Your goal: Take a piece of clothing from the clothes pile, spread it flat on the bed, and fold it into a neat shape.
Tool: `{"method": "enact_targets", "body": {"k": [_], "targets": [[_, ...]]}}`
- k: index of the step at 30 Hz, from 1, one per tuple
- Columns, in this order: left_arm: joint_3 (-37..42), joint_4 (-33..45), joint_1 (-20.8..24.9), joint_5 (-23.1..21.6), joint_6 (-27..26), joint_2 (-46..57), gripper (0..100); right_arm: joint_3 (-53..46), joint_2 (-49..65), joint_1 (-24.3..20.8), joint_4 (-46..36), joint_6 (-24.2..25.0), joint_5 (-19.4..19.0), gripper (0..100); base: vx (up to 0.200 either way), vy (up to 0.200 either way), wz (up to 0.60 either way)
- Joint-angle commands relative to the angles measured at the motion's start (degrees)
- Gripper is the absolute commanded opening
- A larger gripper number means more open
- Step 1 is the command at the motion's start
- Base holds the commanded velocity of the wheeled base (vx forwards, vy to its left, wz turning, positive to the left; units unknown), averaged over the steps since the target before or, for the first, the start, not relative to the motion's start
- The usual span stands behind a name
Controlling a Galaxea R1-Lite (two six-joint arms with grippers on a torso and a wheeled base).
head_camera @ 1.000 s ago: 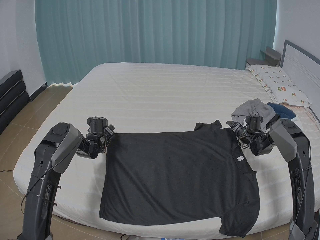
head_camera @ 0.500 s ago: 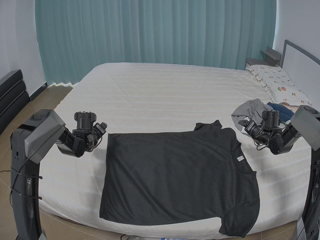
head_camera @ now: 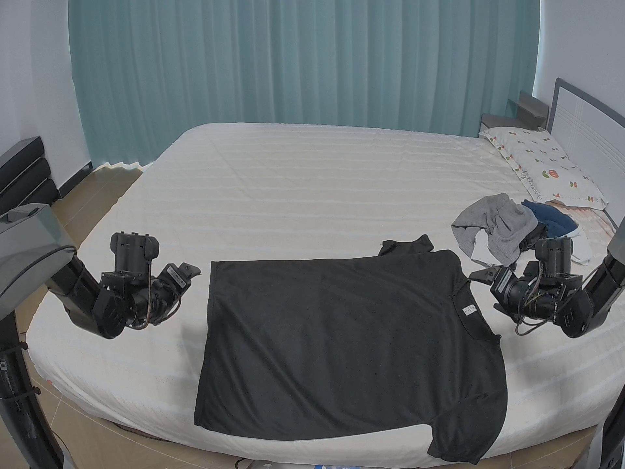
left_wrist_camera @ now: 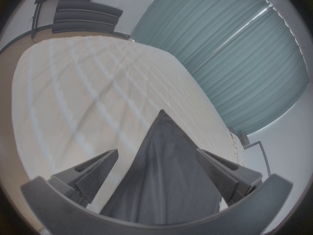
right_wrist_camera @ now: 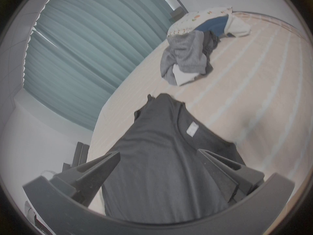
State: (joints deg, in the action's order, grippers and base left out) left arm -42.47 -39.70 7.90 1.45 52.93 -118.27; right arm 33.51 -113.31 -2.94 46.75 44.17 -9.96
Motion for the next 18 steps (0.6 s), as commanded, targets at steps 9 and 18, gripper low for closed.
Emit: {"method": "enact_targets", "body": {"k": [9,18], "targets": [[15.8,-8.9,4.7,-4.5,5.3,2.3,100,-13.7,-0.1,-0.3,7.8,4.4,-10.4,100,-0.133,0.0,0.0],[18.6,-10.7,4.8,-6.8,6.3,0.4,100,-17.5,-3.8,-0.3,16.7,4.5,-10.8,100,-0.2,0.0,0.0]]}}
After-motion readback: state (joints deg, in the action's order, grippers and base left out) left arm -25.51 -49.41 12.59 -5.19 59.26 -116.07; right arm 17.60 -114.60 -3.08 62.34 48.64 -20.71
